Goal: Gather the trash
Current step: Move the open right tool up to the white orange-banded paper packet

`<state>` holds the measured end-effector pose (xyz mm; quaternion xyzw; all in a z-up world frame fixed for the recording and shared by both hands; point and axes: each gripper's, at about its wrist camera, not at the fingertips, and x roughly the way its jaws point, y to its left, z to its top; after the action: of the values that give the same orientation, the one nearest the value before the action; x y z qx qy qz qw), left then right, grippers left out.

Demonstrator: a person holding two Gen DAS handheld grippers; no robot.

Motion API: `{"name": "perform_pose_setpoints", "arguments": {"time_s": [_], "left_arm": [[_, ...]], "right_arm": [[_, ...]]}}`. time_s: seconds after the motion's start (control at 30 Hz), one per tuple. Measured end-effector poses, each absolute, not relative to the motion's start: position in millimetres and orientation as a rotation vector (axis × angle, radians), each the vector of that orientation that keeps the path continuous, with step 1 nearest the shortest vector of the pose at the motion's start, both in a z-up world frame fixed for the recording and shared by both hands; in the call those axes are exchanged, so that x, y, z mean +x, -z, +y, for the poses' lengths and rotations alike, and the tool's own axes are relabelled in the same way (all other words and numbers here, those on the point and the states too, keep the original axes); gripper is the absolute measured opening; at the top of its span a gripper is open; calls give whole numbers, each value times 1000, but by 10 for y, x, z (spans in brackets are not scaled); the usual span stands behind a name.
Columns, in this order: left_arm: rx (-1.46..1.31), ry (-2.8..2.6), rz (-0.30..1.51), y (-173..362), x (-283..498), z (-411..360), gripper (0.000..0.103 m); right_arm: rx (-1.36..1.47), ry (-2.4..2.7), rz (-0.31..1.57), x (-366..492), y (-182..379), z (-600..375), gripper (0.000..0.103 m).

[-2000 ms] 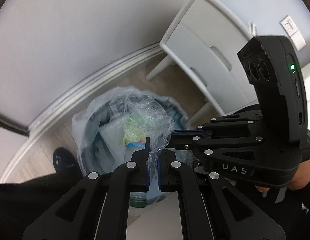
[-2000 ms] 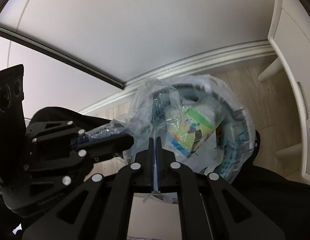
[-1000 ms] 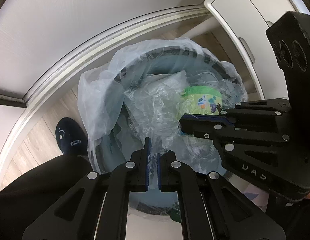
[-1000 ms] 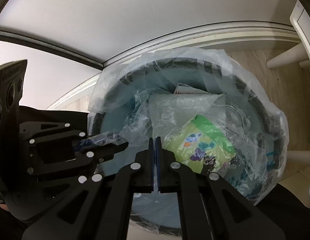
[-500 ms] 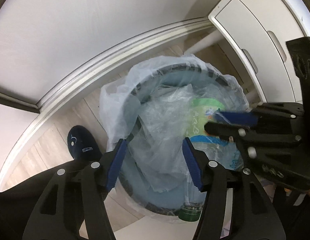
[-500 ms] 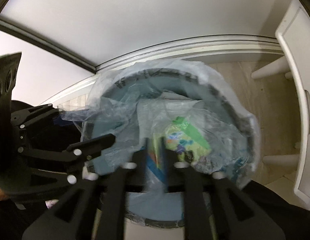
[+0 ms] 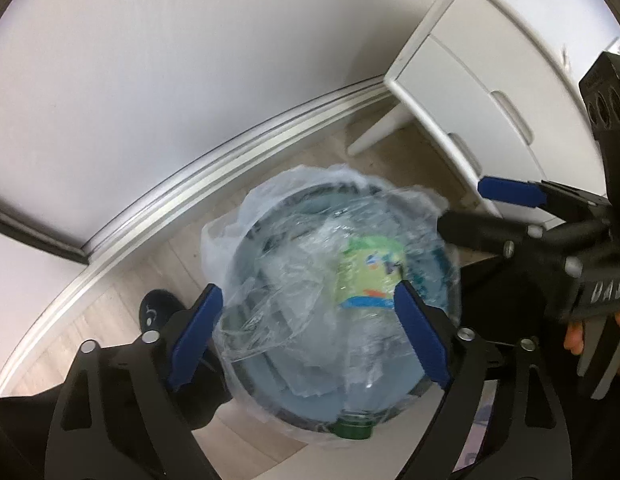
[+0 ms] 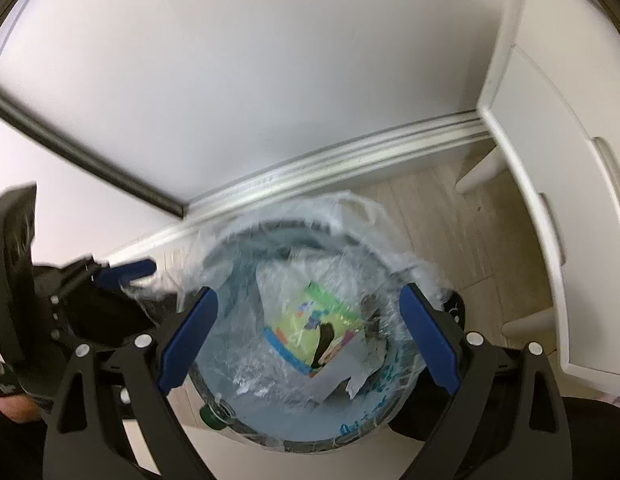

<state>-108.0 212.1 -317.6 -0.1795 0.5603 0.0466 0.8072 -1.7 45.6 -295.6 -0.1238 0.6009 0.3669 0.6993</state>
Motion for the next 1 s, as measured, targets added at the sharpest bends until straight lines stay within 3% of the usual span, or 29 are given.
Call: {"name": "perform_pose_setpoints", "arguments": {"time_s": [0.3,0.63,1.0], "left_arm": [[-342,-55,1122,2742,-919,2011,93],[-219,51,1006,1899,-347,1727,94],[-44,253,914,1145,402,1083,96]], "right_arm": [[-31,-740,1195,443,2321,38,89],[134,-640,1034,880,1591,-731,89],[239,-486,954,1218,1173,-1690,89]]}}
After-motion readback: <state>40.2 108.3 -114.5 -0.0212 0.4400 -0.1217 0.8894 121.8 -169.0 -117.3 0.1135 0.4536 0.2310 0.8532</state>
